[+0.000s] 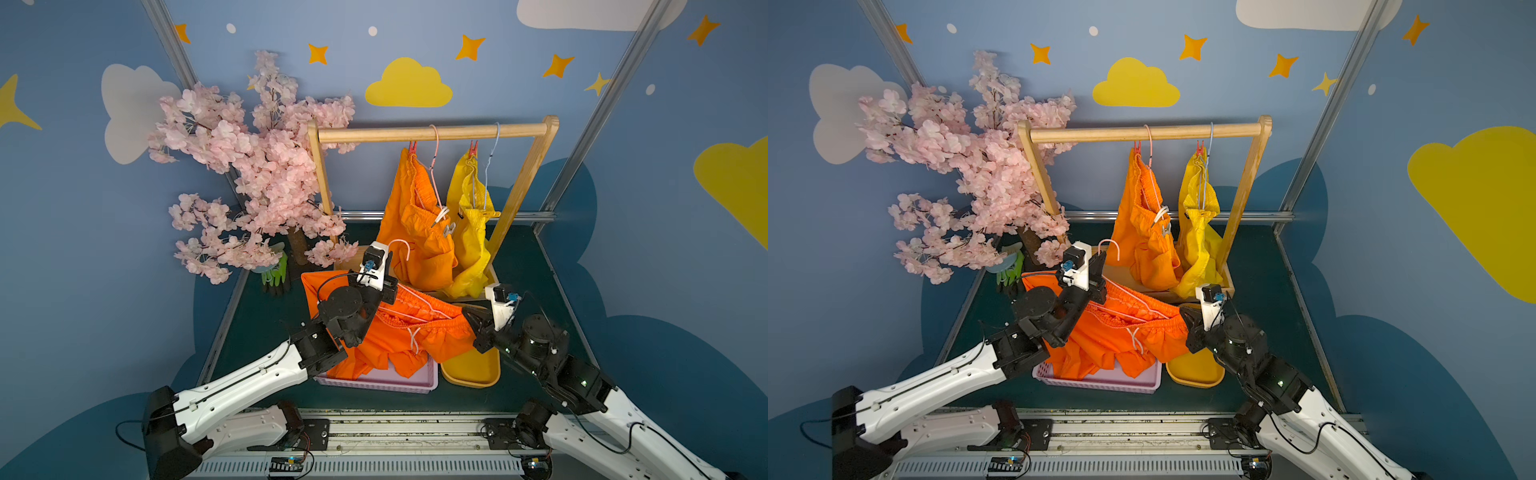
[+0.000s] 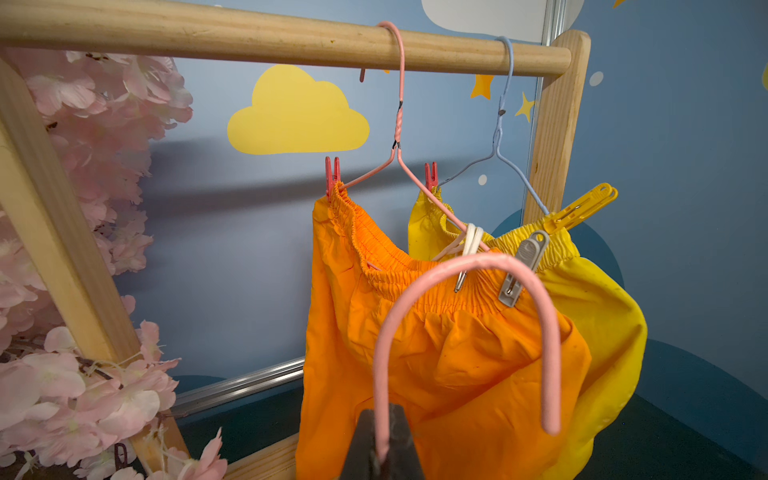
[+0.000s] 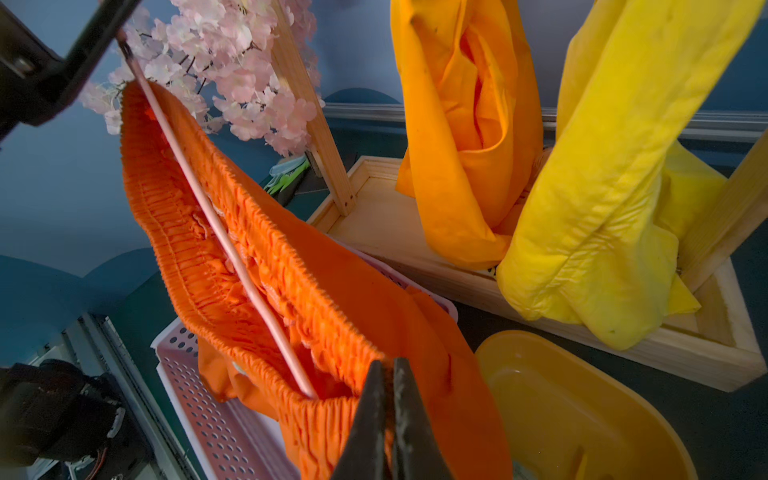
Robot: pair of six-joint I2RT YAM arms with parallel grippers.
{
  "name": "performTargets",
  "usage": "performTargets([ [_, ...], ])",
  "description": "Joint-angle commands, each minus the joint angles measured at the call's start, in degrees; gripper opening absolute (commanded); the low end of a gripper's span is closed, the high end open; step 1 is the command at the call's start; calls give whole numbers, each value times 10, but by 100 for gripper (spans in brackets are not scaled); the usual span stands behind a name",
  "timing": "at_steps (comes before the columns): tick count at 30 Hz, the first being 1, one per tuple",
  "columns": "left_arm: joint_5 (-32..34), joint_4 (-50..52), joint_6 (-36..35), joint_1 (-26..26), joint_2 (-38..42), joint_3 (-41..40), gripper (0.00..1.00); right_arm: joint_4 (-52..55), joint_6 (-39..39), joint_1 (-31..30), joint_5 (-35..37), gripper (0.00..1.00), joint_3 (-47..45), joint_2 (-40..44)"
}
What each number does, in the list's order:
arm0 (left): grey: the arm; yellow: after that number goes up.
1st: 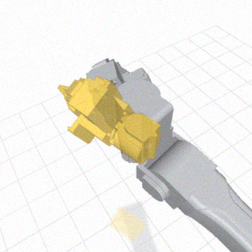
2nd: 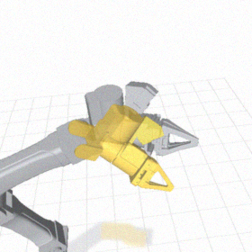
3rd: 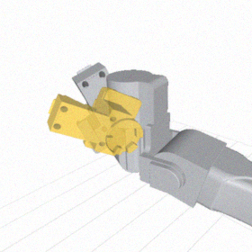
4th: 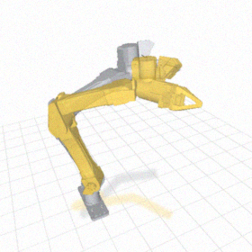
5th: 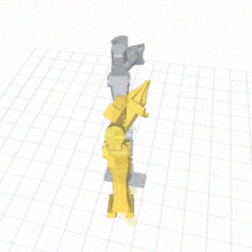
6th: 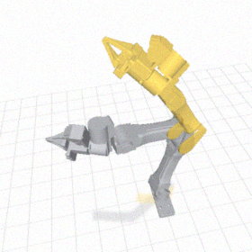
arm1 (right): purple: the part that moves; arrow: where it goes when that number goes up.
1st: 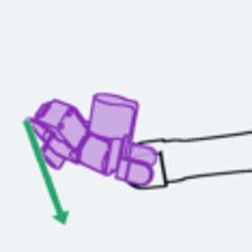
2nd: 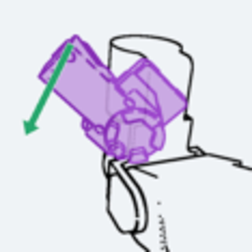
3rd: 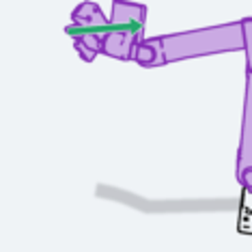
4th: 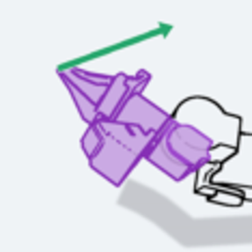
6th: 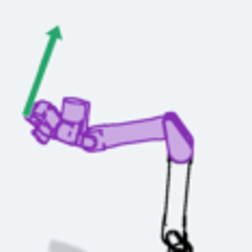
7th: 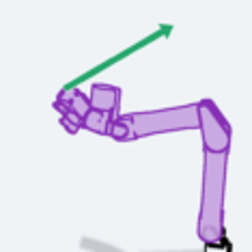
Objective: Remove the clothespins securing shorts to the hanger
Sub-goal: Remove the shorts from the hanger.
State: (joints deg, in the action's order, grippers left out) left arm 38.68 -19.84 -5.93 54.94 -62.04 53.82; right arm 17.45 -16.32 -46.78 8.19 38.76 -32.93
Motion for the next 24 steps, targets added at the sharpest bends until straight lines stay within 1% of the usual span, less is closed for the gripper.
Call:
performTargets([
  [1,32,-29,-15,-2,3,18,3,2,-7,5,-25,0,-24,23],
  [7,28,-43,-11,-2,2,12,3,-19,-21,8,-22,0,-54,27],
  [15,26,-42,-4,-1,6,10,3,-73,-40,11,-58,0,-93,21],
  [19,19,-36,-3,-1,4,9,3,-94,-41,12,-59,0,-102,34],
  [20,18,-36,-3,-1,5,9,3,-95,-39,12,-59,2,-100,37],
  [24,16,-36,-3,-1,9,8,3,-78,-28,13,-53,24,-78,50],
])
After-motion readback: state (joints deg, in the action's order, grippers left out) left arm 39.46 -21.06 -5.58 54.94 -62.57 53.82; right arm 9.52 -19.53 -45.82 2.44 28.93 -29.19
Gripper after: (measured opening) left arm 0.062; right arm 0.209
